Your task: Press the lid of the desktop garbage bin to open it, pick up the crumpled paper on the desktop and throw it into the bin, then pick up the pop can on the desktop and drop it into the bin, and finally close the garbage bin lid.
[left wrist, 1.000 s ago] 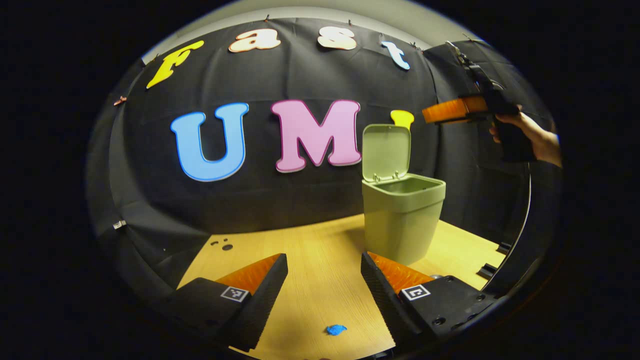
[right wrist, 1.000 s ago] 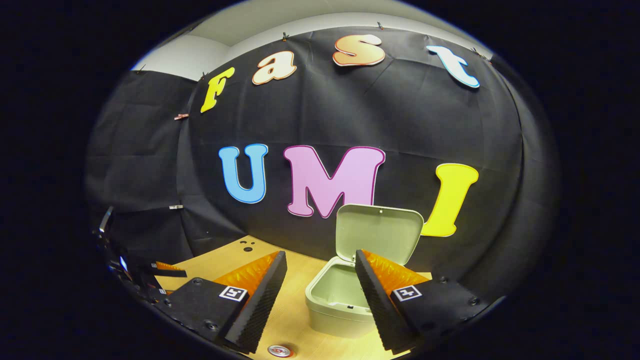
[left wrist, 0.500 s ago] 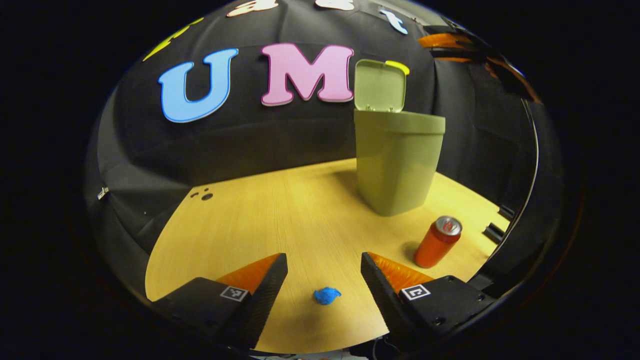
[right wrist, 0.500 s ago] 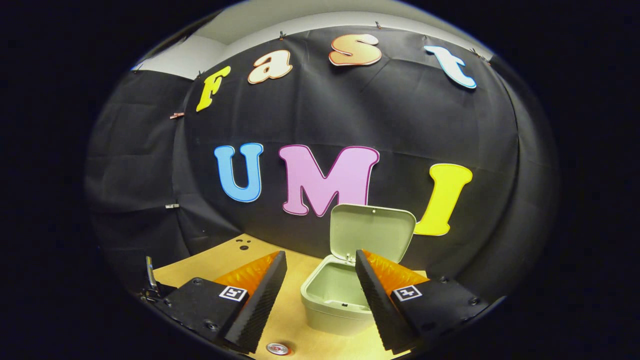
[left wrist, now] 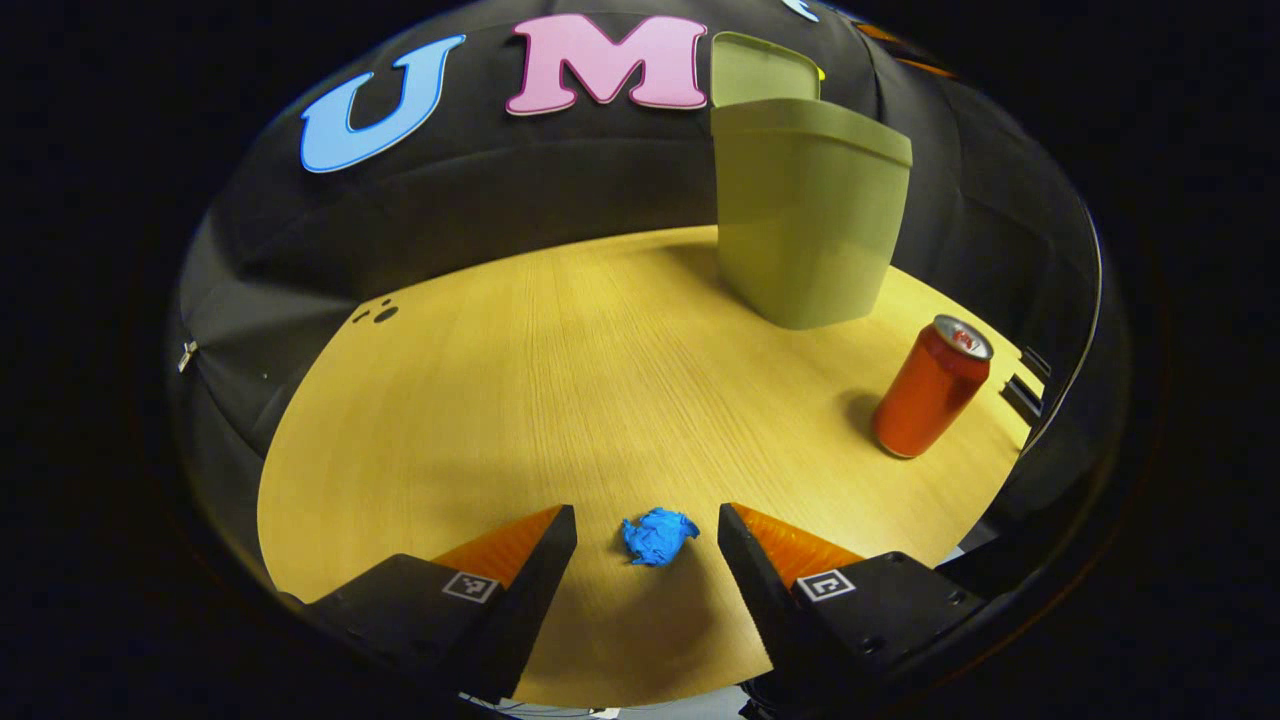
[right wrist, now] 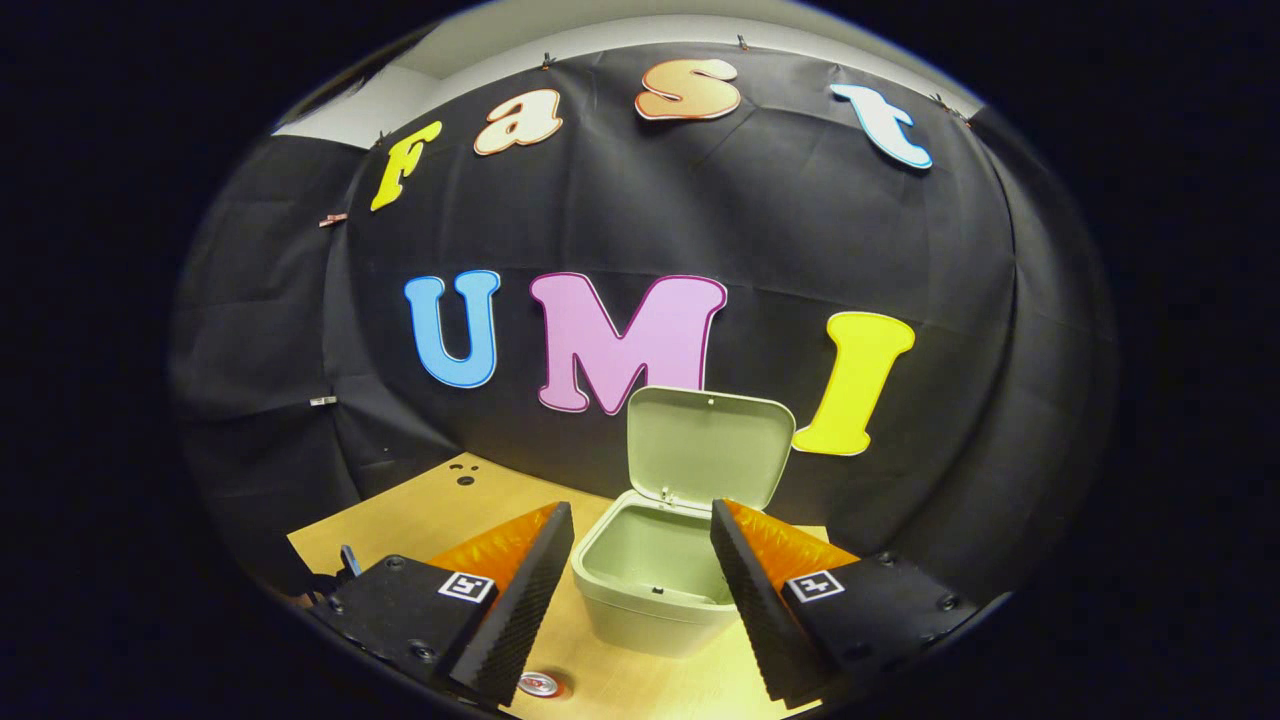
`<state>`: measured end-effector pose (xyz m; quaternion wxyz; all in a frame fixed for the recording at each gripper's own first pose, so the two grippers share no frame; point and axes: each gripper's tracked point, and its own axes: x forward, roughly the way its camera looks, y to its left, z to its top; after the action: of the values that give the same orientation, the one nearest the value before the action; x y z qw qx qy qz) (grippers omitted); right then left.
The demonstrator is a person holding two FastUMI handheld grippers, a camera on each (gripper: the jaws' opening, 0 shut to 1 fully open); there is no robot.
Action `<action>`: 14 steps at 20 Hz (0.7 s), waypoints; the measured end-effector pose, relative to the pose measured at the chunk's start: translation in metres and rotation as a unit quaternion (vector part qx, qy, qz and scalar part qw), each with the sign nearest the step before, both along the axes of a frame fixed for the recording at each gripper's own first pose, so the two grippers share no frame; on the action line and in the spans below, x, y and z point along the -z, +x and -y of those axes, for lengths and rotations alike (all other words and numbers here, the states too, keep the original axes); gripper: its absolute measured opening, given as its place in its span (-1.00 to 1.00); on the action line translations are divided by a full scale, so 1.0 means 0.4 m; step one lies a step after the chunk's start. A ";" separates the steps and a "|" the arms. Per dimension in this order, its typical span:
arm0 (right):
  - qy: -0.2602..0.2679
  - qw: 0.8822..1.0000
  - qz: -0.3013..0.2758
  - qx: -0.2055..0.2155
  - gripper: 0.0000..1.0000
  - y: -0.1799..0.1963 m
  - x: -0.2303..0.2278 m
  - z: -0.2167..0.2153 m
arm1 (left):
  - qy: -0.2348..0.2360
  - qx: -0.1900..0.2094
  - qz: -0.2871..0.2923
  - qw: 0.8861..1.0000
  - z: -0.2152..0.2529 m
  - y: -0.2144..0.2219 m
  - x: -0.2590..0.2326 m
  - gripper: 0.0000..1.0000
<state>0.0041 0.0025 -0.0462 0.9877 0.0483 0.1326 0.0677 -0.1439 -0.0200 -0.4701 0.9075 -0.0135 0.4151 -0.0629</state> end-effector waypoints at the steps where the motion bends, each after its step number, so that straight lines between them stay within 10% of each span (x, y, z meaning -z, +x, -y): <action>1: -0.002 1.000 -0.004 0.003 0.80 -0.003 0.006 0.005 | 0.001 -0.001 -0.007 1.000 0.000 -0.001 0.016 0.84; 14: 0.006 1.000 -0.012 0.014 0.80 0.000 0.027 0.027 | -0.007 0.002 -0.047 0.999 0.001 0.001 0.061 -0.14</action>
<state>0.0040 -0.0082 -0.0569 0.9865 0.0568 0.1436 0.0538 -0.1433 -0.0204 -0.4943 0.8868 -0.0216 0.4568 -0.0671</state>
